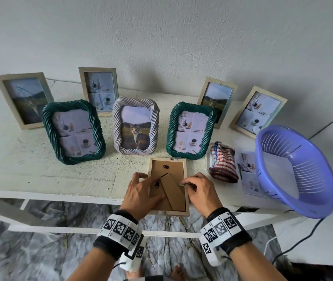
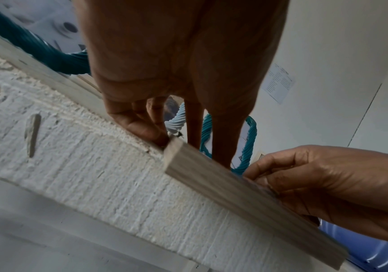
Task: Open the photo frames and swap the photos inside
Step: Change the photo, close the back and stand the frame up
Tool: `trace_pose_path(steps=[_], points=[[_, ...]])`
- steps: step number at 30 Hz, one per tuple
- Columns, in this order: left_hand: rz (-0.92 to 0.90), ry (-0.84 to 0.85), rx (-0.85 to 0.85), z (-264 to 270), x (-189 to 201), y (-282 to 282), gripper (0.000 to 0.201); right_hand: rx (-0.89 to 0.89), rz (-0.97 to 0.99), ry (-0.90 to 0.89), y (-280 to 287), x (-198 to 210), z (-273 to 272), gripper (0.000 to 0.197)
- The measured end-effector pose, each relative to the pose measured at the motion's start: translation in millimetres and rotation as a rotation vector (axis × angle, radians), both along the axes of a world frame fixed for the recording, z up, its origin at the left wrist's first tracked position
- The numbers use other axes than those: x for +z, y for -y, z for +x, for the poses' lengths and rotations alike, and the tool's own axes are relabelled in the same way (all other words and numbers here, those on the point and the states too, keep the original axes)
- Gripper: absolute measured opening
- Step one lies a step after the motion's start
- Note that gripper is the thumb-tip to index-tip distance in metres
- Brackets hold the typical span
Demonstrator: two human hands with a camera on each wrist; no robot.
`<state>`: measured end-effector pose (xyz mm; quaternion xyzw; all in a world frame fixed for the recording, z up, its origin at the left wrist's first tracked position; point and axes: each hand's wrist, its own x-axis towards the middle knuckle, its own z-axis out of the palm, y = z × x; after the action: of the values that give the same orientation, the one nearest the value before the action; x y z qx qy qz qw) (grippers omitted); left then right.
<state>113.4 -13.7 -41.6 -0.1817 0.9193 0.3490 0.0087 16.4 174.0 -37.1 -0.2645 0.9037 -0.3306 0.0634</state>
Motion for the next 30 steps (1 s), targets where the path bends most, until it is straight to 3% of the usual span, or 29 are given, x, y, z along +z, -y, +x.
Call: trace_pose_path(steps=[8,12,19,30], points=[[0.021,-0.029,0.023,0,1,1,0.061,0.023,-0.004,0.023,-3,1,1,0.022],[0.054,-0.203,0.177,-2,-6,4,0.031,-0.001,0.011,0.008,-3,-1,8,0.024],[-0.045,-0.312,0.135,-2,-17,6,0.011,-0.031,0.011,-0.024,2,-5,11,0.031],[0.004,-0.318,0.077,-1,-20,11,0.013,0.006,0.048,-0.014,2,2,9,0.031]])
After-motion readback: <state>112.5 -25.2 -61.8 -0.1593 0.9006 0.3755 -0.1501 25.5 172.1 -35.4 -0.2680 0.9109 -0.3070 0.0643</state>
